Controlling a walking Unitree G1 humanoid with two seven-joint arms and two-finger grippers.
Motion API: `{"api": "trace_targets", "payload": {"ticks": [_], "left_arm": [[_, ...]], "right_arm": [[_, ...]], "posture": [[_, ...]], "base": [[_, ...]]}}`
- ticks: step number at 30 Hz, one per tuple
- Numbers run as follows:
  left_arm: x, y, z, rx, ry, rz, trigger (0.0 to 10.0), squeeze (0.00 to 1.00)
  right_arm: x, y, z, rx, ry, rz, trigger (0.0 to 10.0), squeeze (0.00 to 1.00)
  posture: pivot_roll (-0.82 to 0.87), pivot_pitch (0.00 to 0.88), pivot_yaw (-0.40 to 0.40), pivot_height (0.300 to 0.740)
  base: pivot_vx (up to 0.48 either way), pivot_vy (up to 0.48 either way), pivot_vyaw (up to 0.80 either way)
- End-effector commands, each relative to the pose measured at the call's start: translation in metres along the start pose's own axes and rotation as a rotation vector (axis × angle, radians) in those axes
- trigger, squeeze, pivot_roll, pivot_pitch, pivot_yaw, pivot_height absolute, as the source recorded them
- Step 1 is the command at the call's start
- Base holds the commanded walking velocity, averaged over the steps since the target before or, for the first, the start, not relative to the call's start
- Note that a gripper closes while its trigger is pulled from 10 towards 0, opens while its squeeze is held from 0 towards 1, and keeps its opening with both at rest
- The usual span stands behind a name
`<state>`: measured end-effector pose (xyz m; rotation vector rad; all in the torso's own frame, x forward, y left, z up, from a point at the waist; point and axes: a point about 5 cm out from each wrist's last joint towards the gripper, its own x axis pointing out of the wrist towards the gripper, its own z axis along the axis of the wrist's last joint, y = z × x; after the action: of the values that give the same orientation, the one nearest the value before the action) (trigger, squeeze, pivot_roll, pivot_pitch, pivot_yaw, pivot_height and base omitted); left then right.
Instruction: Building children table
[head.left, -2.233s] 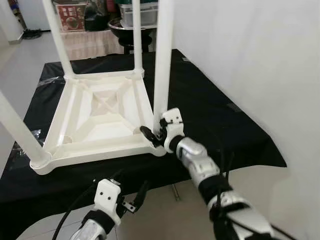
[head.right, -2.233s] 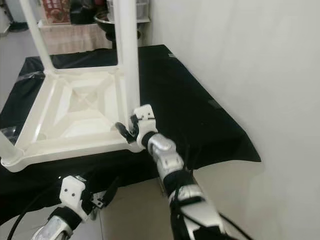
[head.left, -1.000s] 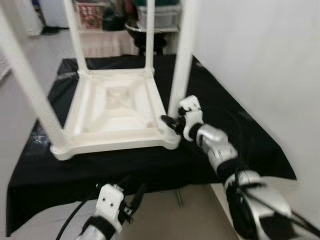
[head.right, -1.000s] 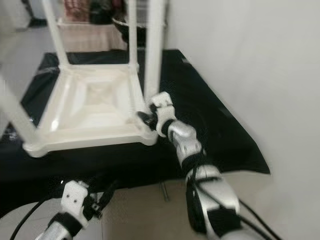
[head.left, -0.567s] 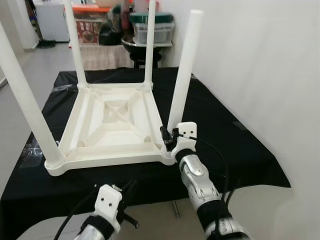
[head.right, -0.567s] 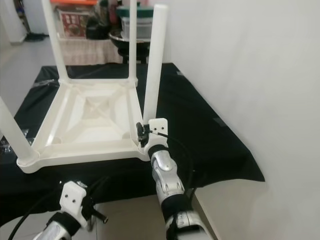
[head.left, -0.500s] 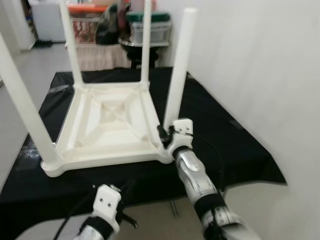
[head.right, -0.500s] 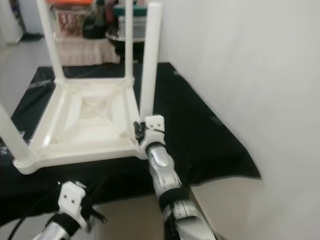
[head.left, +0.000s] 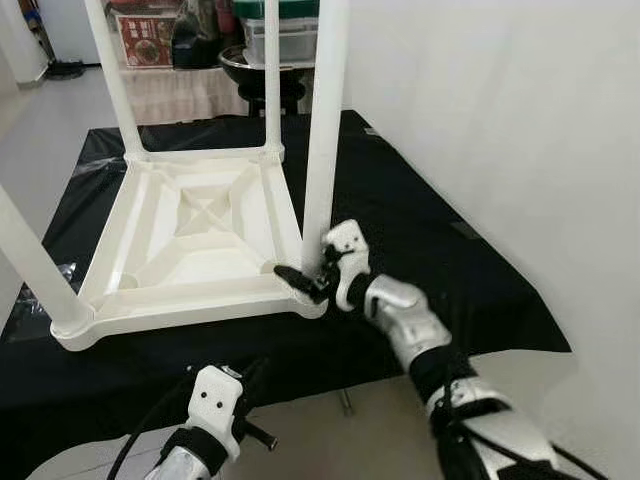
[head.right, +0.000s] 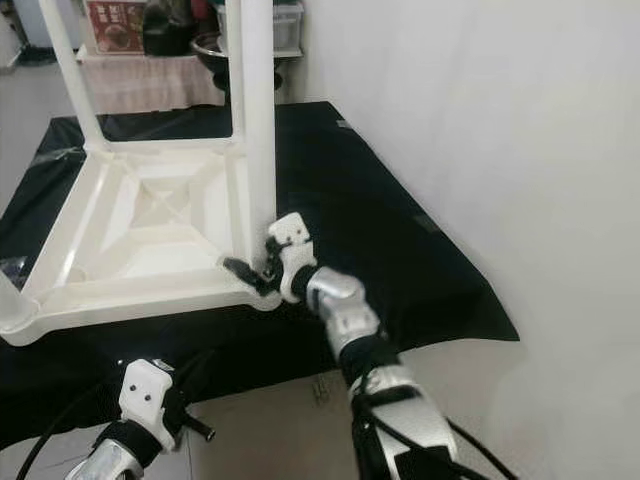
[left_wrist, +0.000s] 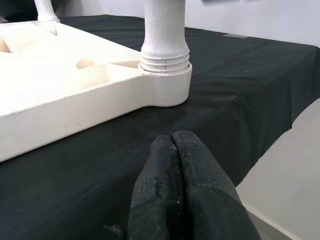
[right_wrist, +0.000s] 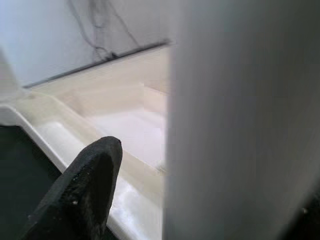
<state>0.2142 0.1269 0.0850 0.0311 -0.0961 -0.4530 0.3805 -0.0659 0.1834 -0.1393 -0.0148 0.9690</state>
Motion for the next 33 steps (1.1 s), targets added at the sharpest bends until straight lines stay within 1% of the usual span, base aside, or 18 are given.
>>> {"api": "trace_targets", "payload": {"ticks": [1,5,6,7,8,17,21,22,24,25,26,27,28,29,30,31,32,33], "left_arm": [[-0.002,-0.001,-0.005,-0.001,0.023,0.006,10.0,0.0],[-0.003,-0.002,-0.005,0.001,0.023,0.009,10.0,0.0],[-0.003,-0.002,-0.005,0.001,0.023,0.01,10.0,0.0],[-0.003,-0.002,-0.005,0.001,0.023,0.01,10.0,0.0],[-0.004,-0.003,-0.005,0.001,0.023,0.011,10.0,0.0],[-0.004,-0.004,-0.005,-0.006,0.021,0.018,10.0,0.0],[-0.004,-0.004,-0.005,-0.007,0.022,0.017,10.0,0.0],[-0.005,-0.003,-0.005,-0.009,0.023,0.016,10.0,0.0],[-0.005,-0.001,-0.006,-0.009,0.026,0.015,10.0,0.0],[-0.006,0.0,-0.006,-0.008,0.028,0.015,10.0,0.0],[-0.006,0.0,-0.006,-0.008,0.028,0.015,10.0,0.0],[-0.006,0.002,-0.006,-0.006,0.031,0.013,10.0,0.0],[-0.006,0.002,-0.006,-0.006,0.031,0.013,10.0,0.0],[-0.007,0.003,-0.006,-0.006,0.034,0.012,10.0,0.0],[-0.006,0.005,-0.007,-0.005,0.037,0.009,10.0,0.0],[-0.006,0.005,-0.007,-0.005,0.037,0.009,10.0,0.0],[-0.004,0.007,-0.007,-0.001,0.039,0.004,10.0,0.0],[-0.004,0.007,-0.007,-0.001,0.039,0.004,10.0,0.0]], "right_arm": [[0.006,0.006,0.004,-0.037,0.013,0.121,10.0,0.0],[0.011,0.007,0.007,-0.029,0.027,0.154,10.0,0.0],[0.012,0.008,0.007,-0.025,0.04,0.172,4.4,0.0],[0.012,0.008,0.007,-0.025,0.04,0.172,4.4,0.0],[0.013,0.01,0.007,-0.017,0.05,0.195,0.0,0.0],[0.005,0.006,0.003,0.051,0.056,0.255,0.0,0.0],[-0.006,0.004,-0.012,0.087,0.053,0.23,0.0,0.0],[-0.014,0.003,-0.024,0.109,0.045,0.201,0.0,0.0],[-0.025,0.004,-0.046,0.137,0.047,0.09,0.0,0.0],[-0.029,0.006,-0.059,0.152,0.055,-0.037,0.0,0.0],[-0.029,0.006,-0.059,0.152,0.055,-0.037,0.0,0.0],[-0.032,0.006,-0.072,0.184,0.062,-0.256,0.0,0.0],[-0.032,0.006,-0.072,0.184,0.062,-0.256,0.0,0.0],[-0.039,0.019,-0.092,0.244,0.07,-0.504,0.0,0.0],[-0.04,0.049,-0.109,0.265,0.089,-0.571,0.0,0.0],[-0.04,0.049,-0.109,0.265,0.089,-0.571,0.0,0.0],[-0.038,0.071,-0.117,0.281,0.099,-0.592,0.0,0.0],[-0.038,0.071,-0.117,0.281,0.099,-0.592,0.0,0.0]], "posture": [[0.18,0.052,-0.083,0.74],[0.18,0.052,-0.087,0.74],[0.19,0.054,-0.091,0.74],[0.19,0.054,-0.091,0.74],[0.19,0.054,-0.095,0.74],[0.18,0.056,-0.096,0.74],[0.16,0.055,-0.086,0.74],[0.15,0.056,-0.079,0.74],[0.14,0.056,-0.074,0.74],[0.13,0.057,-0.065,0.74],[0.13,0.057,-0.065,0.74],[0.12,0.058,-0.063,0.74],[0.12,0.058,-0.063,0.74],[0.1,0.058,-0.051,0.74],[0.09,0.057,-0.037,0.74],[0.09,0.057,-0.037,0.74],[0.09,0.054,-0.035,0.74],[0.09,0.054,-0.035,0.74]], "base": [[0.0,0.0,0.0],[0.0,0.0,0.0],[0.0,0.0,0.0],[0.0,0.0,0.0],[0.0,0.0,0.0],[0.0,0.0,0.0],[0.0,0.0,0.0],[0.0,0.0,0.0],[0.0,0.0,0.0],[0.0,0.0,0.0],[0.0,0.0,0.0],[0.0,0.0,0.0],[0.0,0.0,0.0],[0.0,0.0,0.0],[0.0,0.0,0.0],[0.0,0.0,0.0],[0.0,0.0,0.0],[0.0,0.0,0.0]]}}
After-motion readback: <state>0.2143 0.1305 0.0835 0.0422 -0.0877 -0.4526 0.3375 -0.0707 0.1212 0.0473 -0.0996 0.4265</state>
